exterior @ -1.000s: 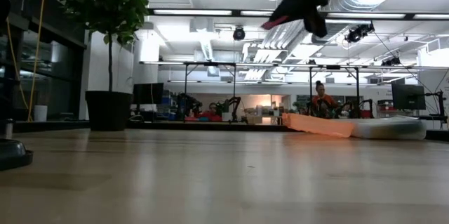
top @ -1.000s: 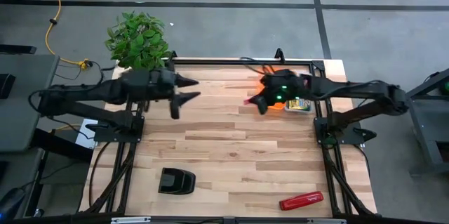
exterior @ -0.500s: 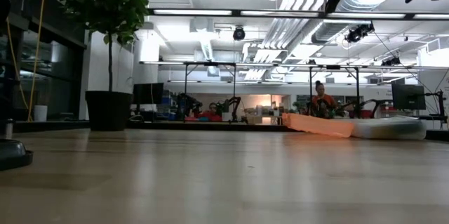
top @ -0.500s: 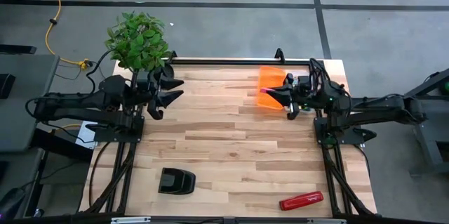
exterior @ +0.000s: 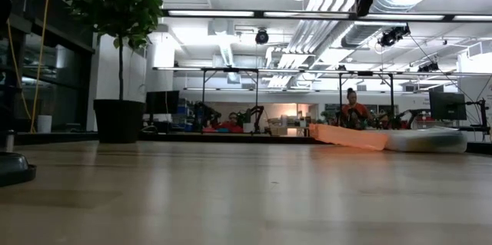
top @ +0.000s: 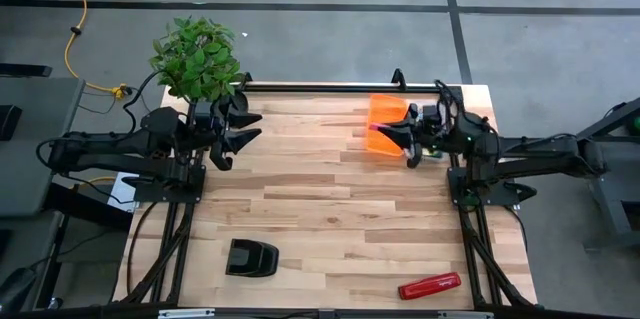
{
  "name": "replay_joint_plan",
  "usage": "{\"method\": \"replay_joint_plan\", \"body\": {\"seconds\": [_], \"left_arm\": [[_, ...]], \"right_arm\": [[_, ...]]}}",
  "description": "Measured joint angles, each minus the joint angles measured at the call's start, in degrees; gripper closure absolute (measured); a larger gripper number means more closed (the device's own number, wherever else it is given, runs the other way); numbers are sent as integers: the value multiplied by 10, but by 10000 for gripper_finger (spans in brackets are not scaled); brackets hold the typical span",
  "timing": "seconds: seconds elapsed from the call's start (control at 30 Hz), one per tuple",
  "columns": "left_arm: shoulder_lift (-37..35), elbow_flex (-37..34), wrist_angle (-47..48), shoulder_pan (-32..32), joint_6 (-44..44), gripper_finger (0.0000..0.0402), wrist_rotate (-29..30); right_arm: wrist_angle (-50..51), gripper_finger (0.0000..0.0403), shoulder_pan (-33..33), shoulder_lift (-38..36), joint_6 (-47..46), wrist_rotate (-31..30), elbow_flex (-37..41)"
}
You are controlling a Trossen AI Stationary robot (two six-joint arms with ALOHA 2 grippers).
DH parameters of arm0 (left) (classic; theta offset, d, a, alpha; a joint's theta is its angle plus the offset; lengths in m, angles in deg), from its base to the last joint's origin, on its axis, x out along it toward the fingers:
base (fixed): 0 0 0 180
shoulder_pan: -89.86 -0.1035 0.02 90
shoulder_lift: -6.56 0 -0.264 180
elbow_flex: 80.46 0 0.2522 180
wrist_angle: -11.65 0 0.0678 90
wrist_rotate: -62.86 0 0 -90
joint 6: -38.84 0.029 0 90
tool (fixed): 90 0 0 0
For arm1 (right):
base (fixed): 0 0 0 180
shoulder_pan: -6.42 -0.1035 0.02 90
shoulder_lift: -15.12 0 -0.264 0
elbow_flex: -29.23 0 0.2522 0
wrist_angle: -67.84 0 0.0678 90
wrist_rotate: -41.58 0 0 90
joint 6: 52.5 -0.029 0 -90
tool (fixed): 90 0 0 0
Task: Pack school essentials
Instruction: Put the pink eraser into the orange supply box
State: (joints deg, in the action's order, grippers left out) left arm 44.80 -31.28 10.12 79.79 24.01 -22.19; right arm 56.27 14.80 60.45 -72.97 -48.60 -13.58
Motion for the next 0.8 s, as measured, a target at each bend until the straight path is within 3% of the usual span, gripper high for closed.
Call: {"method": "replay_joint_plan", "body": {"seconds": [0.13,0.27,0.4,0.57,0.8], "left_arm": [[0,0,0,0,0,218,0],[0,0,1,0,0,218,0],[0,0,7,0,0,218,0],[0,0,7,0,0,218,4],[0,0,7,0,0,218,7]], "right_arm": [[262,402,40,4,-5,-103,-98],[554,402,118,26,-83,-232,-177],[750,402,216,50,-91,-273,-187],[806,402,338,96,-50,-221,-133],[715,402,455,181,26,-147,-114]]}}
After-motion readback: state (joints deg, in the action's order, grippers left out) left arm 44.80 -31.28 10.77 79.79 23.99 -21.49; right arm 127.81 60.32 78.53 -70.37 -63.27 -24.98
